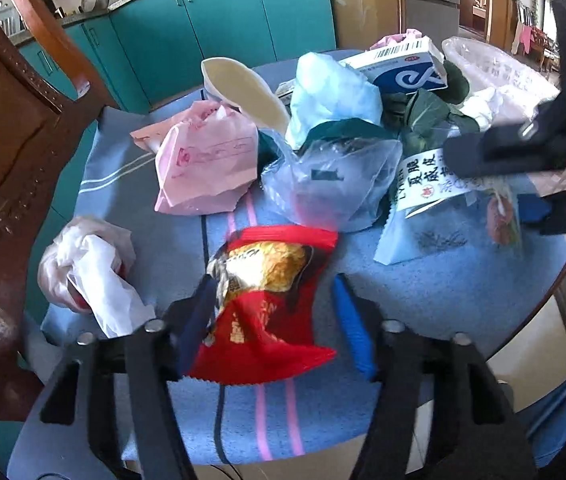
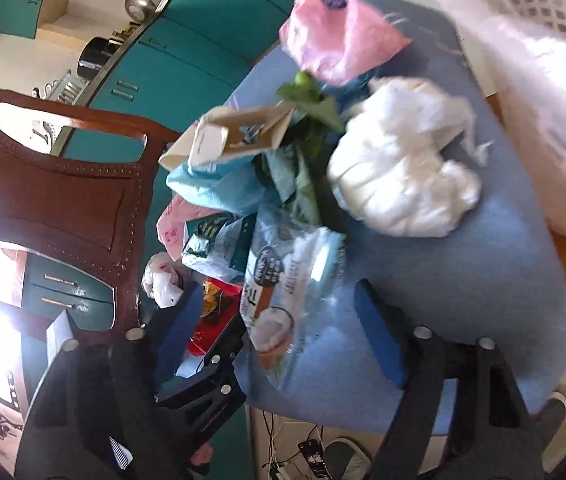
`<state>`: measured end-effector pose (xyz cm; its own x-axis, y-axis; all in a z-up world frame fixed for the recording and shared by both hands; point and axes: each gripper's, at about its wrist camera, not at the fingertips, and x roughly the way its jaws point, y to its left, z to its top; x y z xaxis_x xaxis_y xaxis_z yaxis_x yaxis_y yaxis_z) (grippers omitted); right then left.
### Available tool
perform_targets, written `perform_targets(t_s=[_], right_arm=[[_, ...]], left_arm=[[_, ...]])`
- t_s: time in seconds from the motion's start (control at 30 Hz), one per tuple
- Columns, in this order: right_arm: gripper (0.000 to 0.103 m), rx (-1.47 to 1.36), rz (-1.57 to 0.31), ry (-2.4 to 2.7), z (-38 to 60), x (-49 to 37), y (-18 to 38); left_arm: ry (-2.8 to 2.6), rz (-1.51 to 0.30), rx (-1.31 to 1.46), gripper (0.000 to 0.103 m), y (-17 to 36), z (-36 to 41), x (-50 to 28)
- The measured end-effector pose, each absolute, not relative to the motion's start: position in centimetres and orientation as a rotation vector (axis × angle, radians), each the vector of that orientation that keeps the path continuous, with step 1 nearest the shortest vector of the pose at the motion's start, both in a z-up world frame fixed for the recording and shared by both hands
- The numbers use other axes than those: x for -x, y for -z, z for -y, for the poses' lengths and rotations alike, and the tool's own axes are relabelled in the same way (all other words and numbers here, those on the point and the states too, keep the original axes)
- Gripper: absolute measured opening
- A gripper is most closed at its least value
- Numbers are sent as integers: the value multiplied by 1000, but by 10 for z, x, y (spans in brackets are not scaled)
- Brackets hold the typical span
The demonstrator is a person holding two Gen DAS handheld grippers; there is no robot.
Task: Collect trash
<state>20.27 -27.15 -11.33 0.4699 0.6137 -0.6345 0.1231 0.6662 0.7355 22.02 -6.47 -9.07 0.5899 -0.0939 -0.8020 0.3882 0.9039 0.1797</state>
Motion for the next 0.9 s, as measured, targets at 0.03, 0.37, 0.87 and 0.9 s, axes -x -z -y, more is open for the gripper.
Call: perform_targets(t_s=[0.03,0.37,0.87,0.9], right_arm=[[57,-801,-1065,-349,268,-203,114],[43,-685,-1000,-393,264,-185,91],[43,-90,-653,-247,229,-139,24],[43,-78,-644,-237,229,-139,24]], left_arm=[[286,-903,-351,45,90,65,-220],[335,-856,-231,32,47,45,-192],[266,-658,120,41,-16,0,-169],[267,-661,121,41,-17,1,-171]])
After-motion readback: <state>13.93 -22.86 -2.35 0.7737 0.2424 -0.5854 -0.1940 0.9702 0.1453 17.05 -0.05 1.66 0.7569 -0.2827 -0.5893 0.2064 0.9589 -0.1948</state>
